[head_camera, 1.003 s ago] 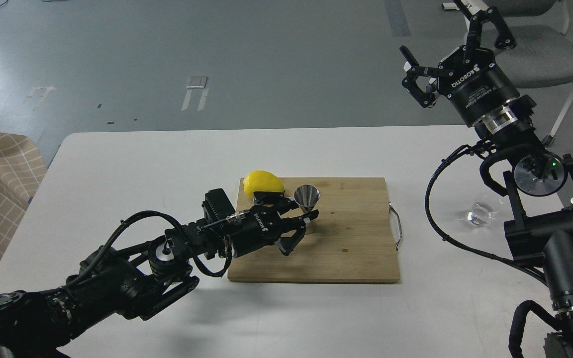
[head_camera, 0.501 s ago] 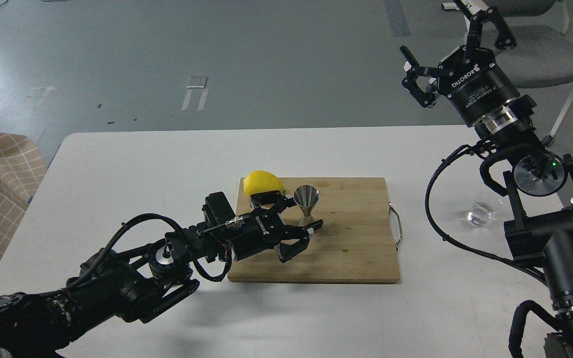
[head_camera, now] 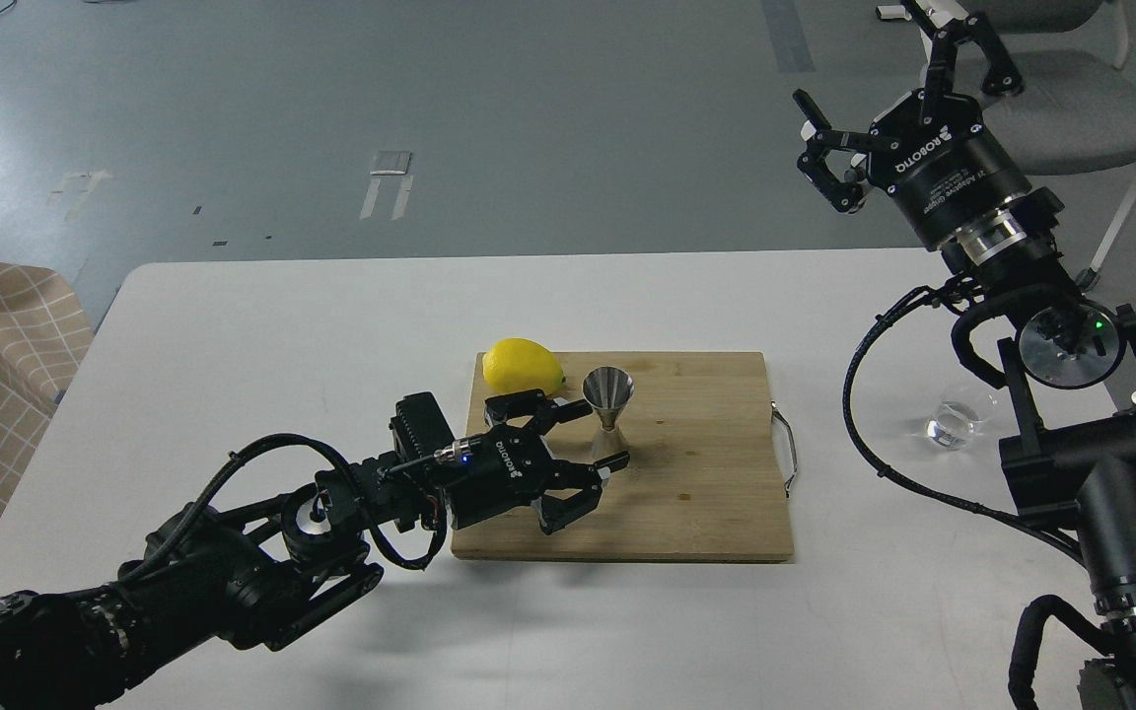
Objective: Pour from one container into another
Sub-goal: 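Open the left gripper and pull it back from the jigger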
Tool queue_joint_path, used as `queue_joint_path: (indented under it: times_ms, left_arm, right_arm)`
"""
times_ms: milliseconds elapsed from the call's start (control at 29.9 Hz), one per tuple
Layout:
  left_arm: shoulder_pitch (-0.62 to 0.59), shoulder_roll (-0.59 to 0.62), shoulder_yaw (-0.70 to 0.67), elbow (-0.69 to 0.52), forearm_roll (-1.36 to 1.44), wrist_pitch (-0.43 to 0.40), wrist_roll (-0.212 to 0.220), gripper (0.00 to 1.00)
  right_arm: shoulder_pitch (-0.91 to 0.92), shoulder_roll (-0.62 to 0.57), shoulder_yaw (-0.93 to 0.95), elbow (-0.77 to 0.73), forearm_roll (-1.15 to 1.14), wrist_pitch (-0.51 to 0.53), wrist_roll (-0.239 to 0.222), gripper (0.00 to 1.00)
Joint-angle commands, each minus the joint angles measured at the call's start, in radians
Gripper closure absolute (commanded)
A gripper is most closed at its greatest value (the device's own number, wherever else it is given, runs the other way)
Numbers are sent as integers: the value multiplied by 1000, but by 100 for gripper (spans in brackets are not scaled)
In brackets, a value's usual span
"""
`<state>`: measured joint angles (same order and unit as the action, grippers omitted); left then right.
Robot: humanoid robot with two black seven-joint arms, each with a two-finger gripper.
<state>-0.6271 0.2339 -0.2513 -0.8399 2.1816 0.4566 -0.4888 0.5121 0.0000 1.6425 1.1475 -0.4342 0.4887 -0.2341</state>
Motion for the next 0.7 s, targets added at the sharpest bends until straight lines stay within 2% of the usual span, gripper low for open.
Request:
queue_joint_path:
  times_ms: [0,668]
  left_arm:
    - [4,10,0,-1,0,0,0,28]
    - [4,105,-8,-22,0,4,0,26]
  right_arm:
    - [0,0,0,0,0,0,-1,0]
    - [6,0,0,0,-1,0,-1,0]
